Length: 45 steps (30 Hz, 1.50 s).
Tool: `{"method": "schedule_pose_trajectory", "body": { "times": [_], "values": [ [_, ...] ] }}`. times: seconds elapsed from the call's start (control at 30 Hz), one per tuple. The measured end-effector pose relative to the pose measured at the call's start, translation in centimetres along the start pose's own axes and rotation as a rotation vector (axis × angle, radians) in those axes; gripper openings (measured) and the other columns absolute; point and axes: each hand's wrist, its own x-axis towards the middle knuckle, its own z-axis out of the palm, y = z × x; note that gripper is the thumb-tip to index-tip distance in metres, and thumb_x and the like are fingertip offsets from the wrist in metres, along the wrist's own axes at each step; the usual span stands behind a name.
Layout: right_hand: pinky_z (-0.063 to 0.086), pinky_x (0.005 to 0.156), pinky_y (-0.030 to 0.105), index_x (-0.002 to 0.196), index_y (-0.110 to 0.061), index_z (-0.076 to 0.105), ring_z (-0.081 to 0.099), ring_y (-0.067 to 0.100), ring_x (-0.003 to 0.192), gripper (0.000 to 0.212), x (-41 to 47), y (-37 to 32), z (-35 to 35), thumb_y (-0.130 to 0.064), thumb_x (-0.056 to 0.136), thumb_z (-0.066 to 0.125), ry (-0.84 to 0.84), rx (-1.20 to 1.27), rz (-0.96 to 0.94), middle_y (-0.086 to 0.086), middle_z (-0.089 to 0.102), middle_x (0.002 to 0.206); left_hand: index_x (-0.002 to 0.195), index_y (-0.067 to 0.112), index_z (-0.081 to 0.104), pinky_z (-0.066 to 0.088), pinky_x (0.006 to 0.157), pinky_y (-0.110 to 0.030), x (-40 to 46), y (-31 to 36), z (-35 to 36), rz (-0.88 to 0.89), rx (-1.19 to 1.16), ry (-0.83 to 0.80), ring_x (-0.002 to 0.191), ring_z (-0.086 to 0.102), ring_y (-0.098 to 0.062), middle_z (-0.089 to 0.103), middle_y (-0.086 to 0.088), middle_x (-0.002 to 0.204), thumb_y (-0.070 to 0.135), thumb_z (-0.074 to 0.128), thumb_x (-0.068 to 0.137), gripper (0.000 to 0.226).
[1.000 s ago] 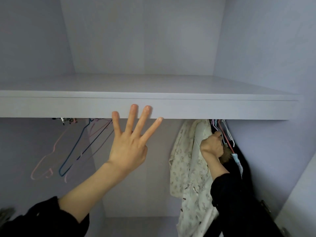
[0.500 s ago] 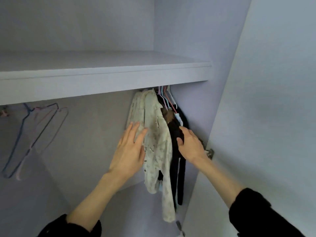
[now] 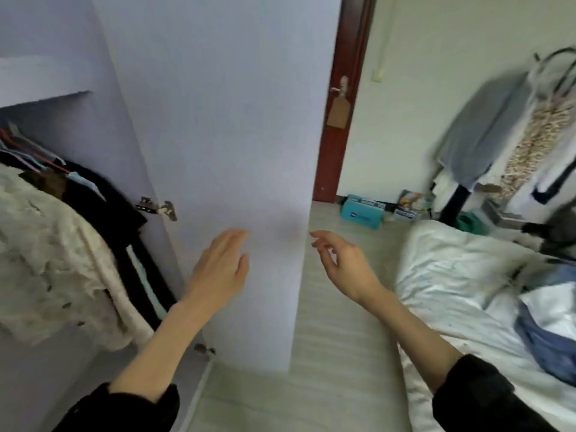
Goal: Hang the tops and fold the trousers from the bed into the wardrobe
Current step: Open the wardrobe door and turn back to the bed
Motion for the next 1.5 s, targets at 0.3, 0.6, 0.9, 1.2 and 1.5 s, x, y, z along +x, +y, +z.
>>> {"method": "schedule_pose_trajectory", "body": {
  "times": [0.3, 0.6, 0.9, 1.2, 1.5],
  "values": [
    [0.047, 0.088, 0.028, 0.124, -0.012, 0.056, 0.063, 0.02, 0.098, 0.031, -25.0, 10.1, -19.3, -0.005, 0.095, 0.046, 0.312, -0.123, 0.465, 0.004, 0.069, 0.106, 0.131, 0.012, 0.05, 0.034, 0.101, -0.027, -4.1, 24.8, 13.0, 0.454, -0.263, -0.218, 0.122, 0.048, -0.02, 0.052, -0.005, 0.132, 0.014, 0.05, 0.094, 0.037],
    [0.048, 0.087, 0.03, 0.124, -0.018, 0.055, 0.06, 0.009, 0.09, 0.032, -50.6, 10.8, -32.2, -0.008, 0.095, 0.046, 0.639, -0.28, 0.9, -0.003, 0.068, 0.103, 0.126, 0.008, 0.055, 0.033, 0.098, -0.02, -15.8, 49.3, 23.0, 0.907, -0.503, -0.517, 0.12, 0.048, -0.015, 0.053, -0.001, 0.128, 0.009, 0.05, 0.093, 0.033],
    [0.048, 0.088, 0.029, 0.123, -0.019, 0.055, 0.063, 0.011, 0.093, 0.032, -69.5, 7.8, -38.2, -0.007, 0.095, 0.046, 0.902, -0.401, 1.129, -0.006, 0.068, 0.101, 0.127, 0.016, 0.053, 0.029, 0.097, -0.016, -29.3, 64.8, 27.2, 1.191, -0.557, -0.727, 0.122, 0.044, -0.01, 0.047, 0.007, 0.131, 0.014, 0.044, 0.096, 0.032],
    [0.048, 0.09, 0.033, 0.12, -0.016, 0.056, 0.063, 0.009, 0.095, 0.029, -88.6, 6.4, -47.0, -0.007, 0.094, 0.046, 0.956, -0.374, 1.136, -0.011, 0.066, 0.092, 0.12, 0.008, 0.059, 0.023, 0.094, -0.009, -46.2, 79.1, 29.3, 1.195, -0.616, -0.744, 0.117, 0.042, -0.007, 0.052, 0.0, 0.126, 0.006, 0.048, 0.093, 0.028],
    [0.044, 0.086, 0.021, 0.124, -0.022, 0.054, 0.06, 0.008, 0.095, 0.03, -102.1, 10.6, -55.8, -0.013, 0.097, 0.046, 0.871, -0.329, 1.197, -0.009, 0.068, 0.1, 0.127, 0.017, 0.053, 0.027, 0.093, -0.012, -54.5, 91.1, 32.6, 1.102, -0.586, -0.771, 0.123, 0.043, -0.007, 0.046, 0.009, 0.131, 0.015, 0.044, 0.097, 0.032]
  ]
}}
